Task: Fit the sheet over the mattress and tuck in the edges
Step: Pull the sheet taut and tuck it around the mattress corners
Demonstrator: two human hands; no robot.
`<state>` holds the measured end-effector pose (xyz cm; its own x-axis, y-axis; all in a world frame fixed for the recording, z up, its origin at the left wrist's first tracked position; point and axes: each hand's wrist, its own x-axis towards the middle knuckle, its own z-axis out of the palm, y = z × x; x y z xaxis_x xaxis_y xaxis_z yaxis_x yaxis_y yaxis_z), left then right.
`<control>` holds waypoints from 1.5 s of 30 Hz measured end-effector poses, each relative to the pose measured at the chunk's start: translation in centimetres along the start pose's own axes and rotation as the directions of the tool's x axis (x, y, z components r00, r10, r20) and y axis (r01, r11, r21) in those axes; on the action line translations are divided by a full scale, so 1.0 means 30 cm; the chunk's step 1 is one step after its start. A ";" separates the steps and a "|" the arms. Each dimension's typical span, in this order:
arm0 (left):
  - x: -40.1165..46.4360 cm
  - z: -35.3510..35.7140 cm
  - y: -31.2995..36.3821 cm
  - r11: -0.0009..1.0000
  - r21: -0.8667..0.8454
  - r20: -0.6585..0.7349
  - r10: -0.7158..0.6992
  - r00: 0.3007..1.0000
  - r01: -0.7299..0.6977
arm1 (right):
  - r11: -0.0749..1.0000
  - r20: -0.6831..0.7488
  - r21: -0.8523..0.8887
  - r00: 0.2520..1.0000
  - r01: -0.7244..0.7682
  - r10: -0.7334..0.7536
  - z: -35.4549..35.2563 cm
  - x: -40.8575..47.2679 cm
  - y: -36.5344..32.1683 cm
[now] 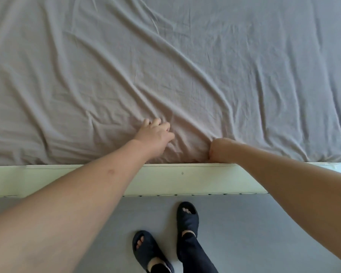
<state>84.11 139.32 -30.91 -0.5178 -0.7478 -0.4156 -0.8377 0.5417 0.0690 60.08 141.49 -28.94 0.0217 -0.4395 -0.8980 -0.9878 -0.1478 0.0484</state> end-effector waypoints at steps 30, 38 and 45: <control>0.097 -0.095 0.224 0.972 -0.032 0.372 -0.205 0.905 0.233 | 0.975 0.120 0.136 0.975 0.173 -0.190 -0.006 -0.040 0.049; -0.067 -0.175 0.002 0.894 -0.249 0.529 -0.198 0.825 0.373 | 0.977 -0.151 0.105 0.974 0.188 -0.171 -0.105 -0.092 -0.204; -0.318 -0.084 -0.315 0.789 -0.350 0.435 -0.341 0.833 0.506 | 0.935 -0.204 0.177 0.941 0.307 -0.270 -0.220 -0.098 -0.577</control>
<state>96.54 140.38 -25.32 -0.0700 -0.6409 -0.7644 -0.9832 -0.0851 0.1615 78.13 139.48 -24.26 0.3186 -0.5544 -0.7689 -0.9444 -0.1164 -0.3074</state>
